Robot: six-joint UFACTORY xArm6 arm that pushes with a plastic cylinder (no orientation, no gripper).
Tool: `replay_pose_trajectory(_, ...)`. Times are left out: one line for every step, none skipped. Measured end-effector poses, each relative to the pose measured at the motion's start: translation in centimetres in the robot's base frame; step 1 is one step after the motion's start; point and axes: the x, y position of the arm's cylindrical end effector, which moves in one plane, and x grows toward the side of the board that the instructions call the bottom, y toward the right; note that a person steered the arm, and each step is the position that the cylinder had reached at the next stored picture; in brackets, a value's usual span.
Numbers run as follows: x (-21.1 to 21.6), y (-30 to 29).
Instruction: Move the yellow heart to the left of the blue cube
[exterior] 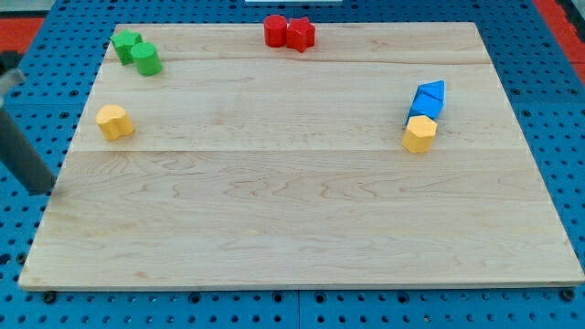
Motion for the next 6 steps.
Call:
replay_pose_trajectory(-7.5,1.6)
replay_pose_trajectory(-8.5,6.9)
replay_pose_trajectory(-7.8,18.3)
replay_pose_trajectory(-7.4,22.9)
replay_pose_trajectory(-7.1,12.7)
replay_pose_trajectory(-2.4,16.3)
